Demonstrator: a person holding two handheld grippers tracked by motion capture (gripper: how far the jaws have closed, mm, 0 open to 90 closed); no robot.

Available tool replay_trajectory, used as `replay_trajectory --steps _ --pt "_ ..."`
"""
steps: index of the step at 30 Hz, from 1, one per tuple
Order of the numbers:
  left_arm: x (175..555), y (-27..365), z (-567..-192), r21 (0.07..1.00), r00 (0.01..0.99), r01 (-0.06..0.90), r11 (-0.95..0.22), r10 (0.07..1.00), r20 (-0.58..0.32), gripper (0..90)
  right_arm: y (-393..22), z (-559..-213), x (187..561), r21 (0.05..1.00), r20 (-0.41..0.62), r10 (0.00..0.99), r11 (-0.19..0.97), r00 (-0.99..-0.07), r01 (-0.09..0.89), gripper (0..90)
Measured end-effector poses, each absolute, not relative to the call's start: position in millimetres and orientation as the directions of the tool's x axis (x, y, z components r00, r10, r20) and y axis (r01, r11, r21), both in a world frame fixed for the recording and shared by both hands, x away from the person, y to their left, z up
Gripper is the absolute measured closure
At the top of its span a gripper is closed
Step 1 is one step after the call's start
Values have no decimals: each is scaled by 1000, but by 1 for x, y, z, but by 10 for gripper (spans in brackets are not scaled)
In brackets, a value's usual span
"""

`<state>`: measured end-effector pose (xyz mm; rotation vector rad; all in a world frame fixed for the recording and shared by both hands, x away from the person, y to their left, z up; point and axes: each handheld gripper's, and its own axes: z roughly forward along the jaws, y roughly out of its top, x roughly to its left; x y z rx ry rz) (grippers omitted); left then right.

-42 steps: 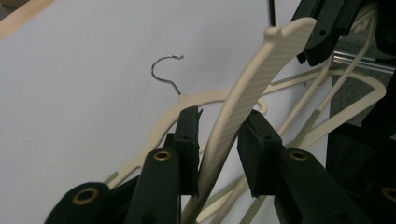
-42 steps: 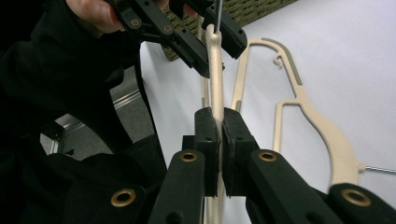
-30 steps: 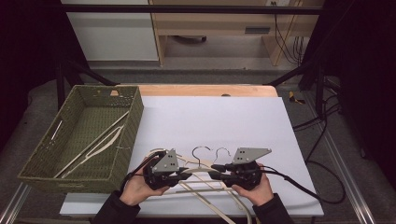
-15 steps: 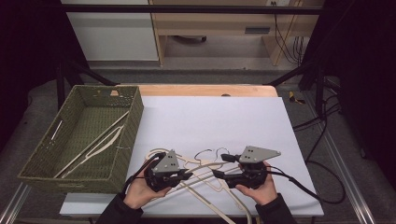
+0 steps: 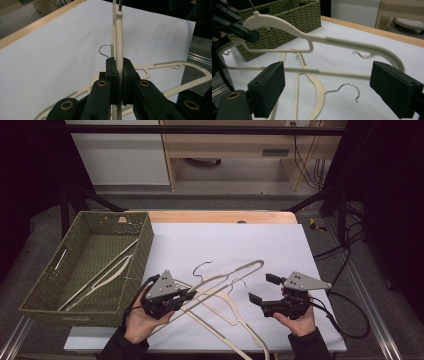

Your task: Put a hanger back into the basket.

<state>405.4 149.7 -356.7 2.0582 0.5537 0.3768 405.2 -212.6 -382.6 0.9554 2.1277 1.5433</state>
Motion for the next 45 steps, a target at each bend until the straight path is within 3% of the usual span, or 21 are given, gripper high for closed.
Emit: replay_trajectory --steps 23,34,45 --pt "419 208 -262 904 790 152 -400 599 132 862 -233 -384 407 927 129 752 140 -646 348 66" --pt "440 254 -248 897 740 167 -409 653 160 862 -236 -386 409 925 132 756 139 -641 354 60" --pt "460 299 -260 881 674 219 -420 718 175 862 -238 -385 409 926 125 761 140 -636 350 52"
